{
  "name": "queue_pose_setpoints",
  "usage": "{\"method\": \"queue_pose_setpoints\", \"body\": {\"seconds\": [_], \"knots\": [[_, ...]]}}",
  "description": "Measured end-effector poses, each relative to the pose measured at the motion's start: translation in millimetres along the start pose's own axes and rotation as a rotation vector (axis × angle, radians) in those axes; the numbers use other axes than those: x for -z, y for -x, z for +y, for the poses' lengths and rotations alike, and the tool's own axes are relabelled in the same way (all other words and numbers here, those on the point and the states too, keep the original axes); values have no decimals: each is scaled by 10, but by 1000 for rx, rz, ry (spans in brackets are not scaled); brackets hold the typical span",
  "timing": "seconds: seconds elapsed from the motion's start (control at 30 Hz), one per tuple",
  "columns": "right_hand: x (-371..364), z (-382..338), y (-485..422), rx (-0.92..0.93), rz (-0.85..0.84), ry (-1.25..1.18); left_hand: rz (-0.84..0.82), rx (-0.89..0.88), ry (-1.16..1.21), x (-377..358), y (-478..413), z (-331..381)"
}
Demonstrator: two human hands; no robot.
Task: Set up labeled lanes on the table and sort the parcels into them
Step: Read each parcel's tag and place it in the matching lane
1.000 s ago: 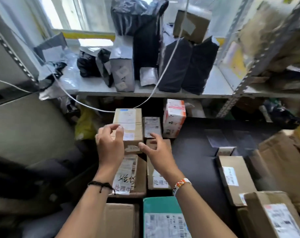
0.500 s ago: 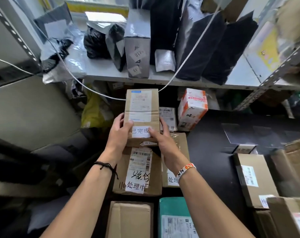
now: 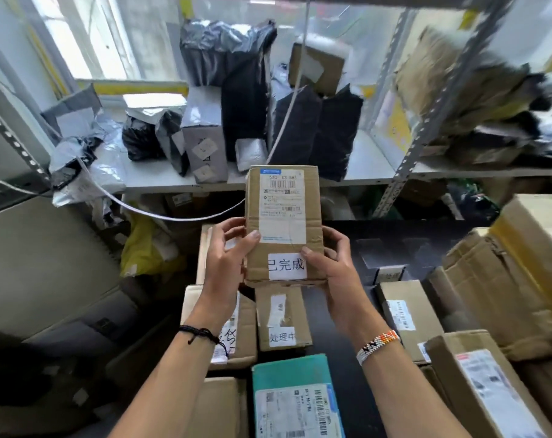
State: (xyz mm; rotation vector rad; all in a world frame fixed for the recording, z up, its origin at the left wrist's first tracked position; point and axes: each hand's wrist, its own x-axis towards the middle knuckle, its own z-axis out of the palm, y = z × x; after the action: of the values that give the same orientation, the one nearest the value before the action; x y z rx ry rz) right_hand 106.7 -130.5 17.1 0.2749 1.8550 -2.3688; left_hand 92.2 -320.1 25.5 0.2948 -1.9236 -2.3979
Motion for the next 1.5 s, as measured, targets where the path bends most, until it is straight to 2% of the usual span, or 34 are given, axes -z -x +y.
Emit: {"method": "queue_pose_setpoints", "body": {"seconds": [0.3, 0.53, 0.9, 1.1, 1.3, 1.5], "knots": [[1138, -490, 1015, 146, 199, -50, -257, -58, 29, -1280, 807, 31], [2035, -673, 1710, 207, 343, -77, -360, -63, 36, -2190, 1368, -219], [2949, -841, 2487, 259, 321, -11, -324, -158, 142, -3068, 2164, -441], [3412, -1099, 2729, 345, 334, -26, -472, -248, 143, -3494, 2399, -289], [4115, -1462, 3002, 408, 459, 58, -688, -203, 76, -4144, 2712, -218], [4605, -1482, 3177, 380, 590, 154, -697, -106, 30, -4667, 2981, -518]]}}
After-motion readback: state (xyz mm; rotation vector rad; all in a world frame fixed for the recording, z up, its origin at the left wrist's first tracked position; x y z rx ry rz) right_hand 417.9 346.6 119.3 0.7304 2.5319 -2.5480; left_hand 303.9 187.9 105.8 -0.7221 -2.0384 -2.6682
